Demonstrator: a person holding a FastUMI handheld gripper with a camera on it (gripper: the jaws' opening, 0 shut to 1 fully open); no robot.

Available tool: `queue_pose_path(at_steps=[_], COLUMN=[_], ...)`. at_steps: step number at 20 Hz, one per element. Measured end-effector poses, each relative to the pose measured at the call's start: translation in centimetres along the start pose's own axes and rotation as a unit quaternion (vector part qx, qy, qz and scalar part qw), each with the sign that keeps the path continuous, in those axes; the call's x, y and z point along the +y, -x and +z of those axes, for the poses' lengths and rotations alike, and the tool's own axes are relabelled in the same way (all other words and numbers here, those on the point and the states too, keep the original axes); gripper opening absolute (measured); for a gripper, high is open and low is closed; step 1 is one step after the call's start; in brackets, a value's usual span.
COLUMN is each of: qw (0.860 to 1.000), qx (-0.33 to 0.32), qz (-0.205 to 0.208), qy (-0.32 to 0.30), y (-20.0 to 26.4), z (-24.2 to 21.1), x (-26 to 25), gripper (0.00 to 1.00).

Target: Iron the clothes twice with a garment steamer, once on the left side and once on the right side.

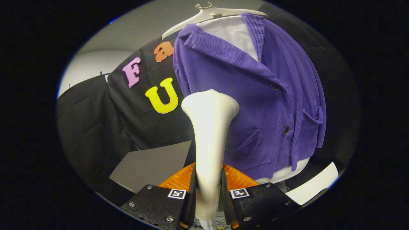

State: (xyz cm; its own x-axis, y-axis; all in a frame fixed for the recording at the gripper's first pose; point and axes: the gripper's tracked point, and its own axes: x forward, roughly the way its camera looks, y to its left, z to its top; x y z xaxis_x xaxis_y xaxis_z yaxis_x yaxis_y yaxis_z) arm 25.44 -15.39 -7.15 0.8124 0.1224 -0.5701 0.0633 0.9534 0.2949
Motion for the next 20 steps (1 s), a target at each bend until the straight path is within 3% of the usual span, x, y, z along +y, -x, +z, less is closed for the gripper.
queue_pose_path(at_steps=[20], qw=[0.987], qx=[0.146], qz=[-0.064], qy=[-0.015], y=[-4.2], z=[-18.1], x=[-4.2], gripper=[0.36])
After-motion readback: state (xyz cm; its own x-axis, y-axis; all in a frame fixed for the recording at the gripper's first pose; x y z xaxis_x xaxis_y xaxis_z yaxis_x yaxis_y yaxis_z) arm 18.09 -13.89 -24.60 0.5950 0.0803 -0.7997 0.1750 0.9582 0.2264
